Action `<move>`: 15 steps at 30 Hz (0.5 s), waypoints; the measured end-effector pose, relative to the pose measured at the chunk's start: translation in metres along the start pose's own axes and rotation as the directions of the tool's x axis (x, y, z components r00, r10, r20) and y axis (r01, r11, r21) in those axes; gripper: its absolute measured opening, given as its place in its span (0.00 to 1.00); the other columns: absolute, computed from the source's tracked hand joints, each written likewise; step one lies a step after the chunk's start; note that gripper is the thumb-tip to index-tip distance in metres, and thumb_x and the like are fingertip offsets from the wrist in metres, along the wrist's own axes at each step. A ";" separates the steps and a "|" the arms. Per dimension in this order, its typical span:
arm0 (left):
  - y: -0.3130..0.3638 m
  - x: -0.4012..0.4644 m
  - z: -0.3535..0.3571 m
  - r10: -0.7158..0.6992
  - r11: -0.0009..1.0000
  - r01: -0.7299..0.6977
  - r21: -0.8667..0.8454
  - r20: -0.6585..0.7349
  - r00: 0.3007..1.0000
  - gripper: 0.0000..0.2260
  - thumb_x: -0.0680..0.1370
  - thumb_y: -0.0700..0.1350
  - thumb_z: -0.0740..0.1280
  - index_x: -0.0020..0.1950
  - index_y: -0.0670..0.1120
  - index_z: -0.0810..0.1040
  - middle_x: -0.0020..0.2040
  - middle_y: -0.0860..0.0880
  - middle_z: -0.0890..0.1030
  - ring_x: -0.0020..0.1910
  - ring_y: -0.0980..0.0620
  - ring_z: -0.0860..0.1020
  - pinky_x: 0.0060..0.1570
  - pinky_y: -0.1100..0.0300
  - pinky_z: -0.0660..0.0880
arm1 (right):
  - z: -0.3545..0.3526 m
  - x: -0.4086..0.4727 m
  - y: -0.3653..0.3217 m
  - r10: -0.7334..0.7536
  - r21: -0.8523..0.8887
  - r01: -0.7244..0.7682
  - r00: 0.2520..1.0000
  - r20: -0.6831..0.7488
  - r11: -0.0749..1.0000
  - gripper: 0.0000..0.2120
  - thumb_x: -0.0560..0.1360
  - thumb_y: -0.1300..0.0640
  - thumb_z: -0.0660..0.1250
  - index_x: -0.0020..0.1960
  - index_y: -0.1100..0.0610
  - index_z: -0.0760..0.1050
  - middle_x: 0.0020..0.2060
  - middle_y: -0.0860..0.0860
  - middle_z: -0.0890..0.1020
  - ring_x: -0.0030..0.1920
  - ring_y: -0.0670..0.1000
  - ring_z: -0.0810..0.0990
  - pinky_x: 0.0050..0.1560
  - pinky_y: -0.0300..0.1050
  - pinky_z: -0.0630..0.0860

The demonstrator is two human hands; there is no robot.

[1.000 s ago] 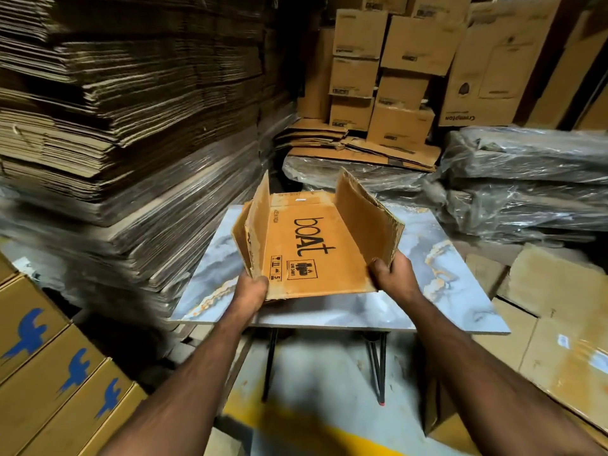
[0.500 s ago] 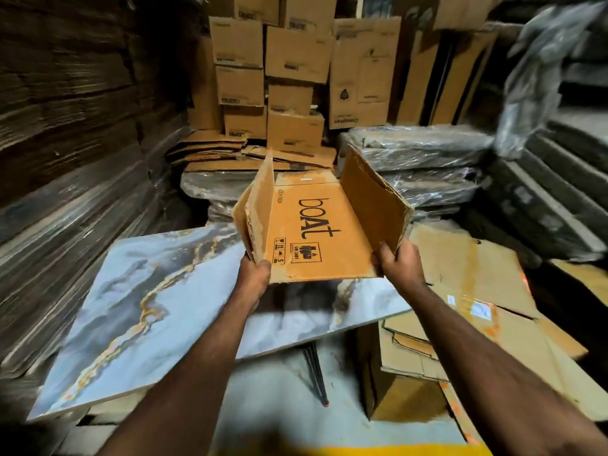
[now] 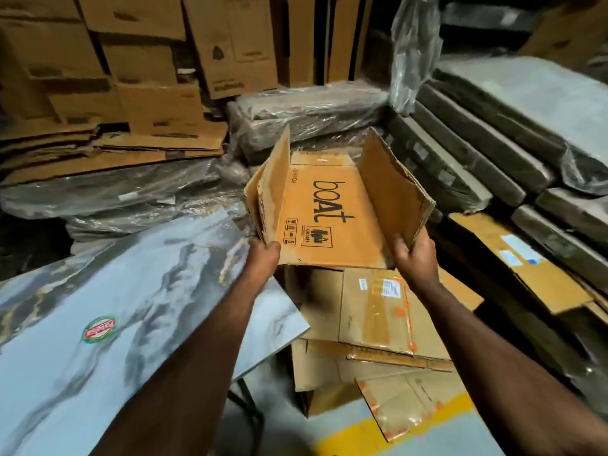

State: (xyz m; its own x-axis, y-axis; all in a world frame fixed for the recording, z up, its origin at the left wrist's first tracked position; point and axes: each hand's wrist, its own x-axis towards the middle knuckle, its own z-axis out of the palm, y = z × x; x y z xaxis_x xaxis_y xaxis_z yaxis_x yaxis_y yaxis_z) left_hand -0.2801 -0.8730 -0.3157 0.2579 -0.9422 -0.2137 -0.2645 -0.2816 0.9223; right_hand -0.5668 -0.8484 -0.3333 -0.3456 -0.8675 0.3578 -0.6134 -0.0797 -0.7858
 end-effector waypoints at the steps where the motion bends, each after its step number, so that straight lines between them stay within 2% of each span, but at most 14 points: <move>1: 0.006 0.009 0.018 -0.011 1.000 0.011 0.006 0.010 1.000 0.19 0.80 0.40 0.61 0.71 0.36 0.68 0.65 0.40 0.76 0.62 0.40 0.75 0.58 0.57 0.71 | -0.005 0.013 0.011 0.017 -0.005 -0.017 1.000 -0.003 1.000 0.18 0.77 0.49 0.62 0.61 0.59 0.73 0.47 0.59 0.82 0.44 0.62 0.80 0.43 0.60 0.79; 3: 0.012 0.025 0.052 -0.022 1.000 0.021 0.016 0.040 0.999 0.19 0.80 0.40 0.62 0.70 0.36 0.68 0.66 0.39 0.76 0.62 0.41 0.75 0.57 0.57 0.71 | -0.016 0.035 0.031 0.045 -0.016 -0.046 0.999 -0.006 0.999 0.21 0.76 0.48 0.62 0.63 0.60 0.74 0.50 0.58 0.83 0.48 0.60 0.81 0.47 0.60 0.80; 5: 0.012 0.036 0.080 -0.044 0.998 0.040 0.042 0.094 0.995 0.19 0.81 0.40 0.62 0.70 0.36 0.70 0.64 0.41 0.77 0.62 0.42 0.76 0.54 0.59 0.71 | -0.023 0.049 0.055 0.084 -0.020 -0.084 0.996 0.006 0.996 0.22 0.77 0.49 0.62 0.67 0.60 0.72 0.55 0.57 0.82 0.53 0.58 0.80 0.52 0.56 0.79; 8: -0.006 0.051 0.108 -0.130 0.986 0.088 0.144 0.312 0.941 0.17 0.81 0.45 0.64 0.68 0.39 0.73 0.59 0.45 0.79 0.54 0.47 0.78 0.50 0.59 0.74 | -0.029 0.054 0.091 0.184 -0.082 -0.179 0.980 0.070 0.980 0.22 0.79 0.57 0.63 0.72 0.58 0.67 0.60 0.53 0.79 0.56 0.54 0.78 0.56 0.51 0.77; 10: -0.025 0.063 0.115 -0.280 0.959 0.235 0.157 0.423 0.862 0.15 0.79 0.44 0.68 0.65 0.40 0.76 0.59 0.45 0.81 0.54 0.49 0.80 0.46 0.59 0.78 | -0.029 0.053 0.120 0.260 -0.167 -0.239 0.959 0.117 0.957 0.24 0.79 0.60 0.63 0.73 0.56 0.65 0.58 0.52 0.78 0.55 0.54 0.77 0.55 0.50 0.77; 12: -0.046 0.070 0.119 -0.408 0.908 0.407 0.102 0.445 0.797 0.14 0.78 0.40 0.69 0.63 0.40 0.75 0.60 0.43 0.81 0.53 0.48 0.81 0.43 0.57 0.81 | -0.027 0.045 0.150 0.354 -0.296 -0.300 0.924 0.147 0.907 0.21 0.77 0.61 0.64 0.70 0.59 0.68 0.56 0.58 0.80 0.52 0.59 0.79 0.50 0.51 0.79; 15: -0.072 0.071 0.120 -0.468 0.865 0.500 0.043 0.427 0.774 0.12 0.79 0.38 0.67 0.63 0.40 0.74 0.54 0.42 0.83 0.46 0.48 0.82 0.43 0.55 0.81 | -0.019 0.019 0.184 0.499 -0.365 -0.421 0.853 0.153 0.831 0.15 0.77 0.63 0.64 0.64 0.64 0.72 0.54 0.62 0.81 0.48 0.61 0.79 0.44 0.47 0.73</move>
State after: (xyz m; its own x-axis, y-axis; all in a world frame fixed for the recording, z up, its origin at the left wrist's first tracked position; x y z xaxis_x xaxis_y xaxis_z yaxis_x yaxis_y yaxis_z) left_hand -0.3540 -0.9418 -0.4362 -0.0733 -0.6748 -0.7344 -0.1396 -0.7222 0.6775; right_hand -0.6995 -0.8701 -0.4611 -0.4923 -0.8547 -0.1646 -0.6230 0.4780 -0.6192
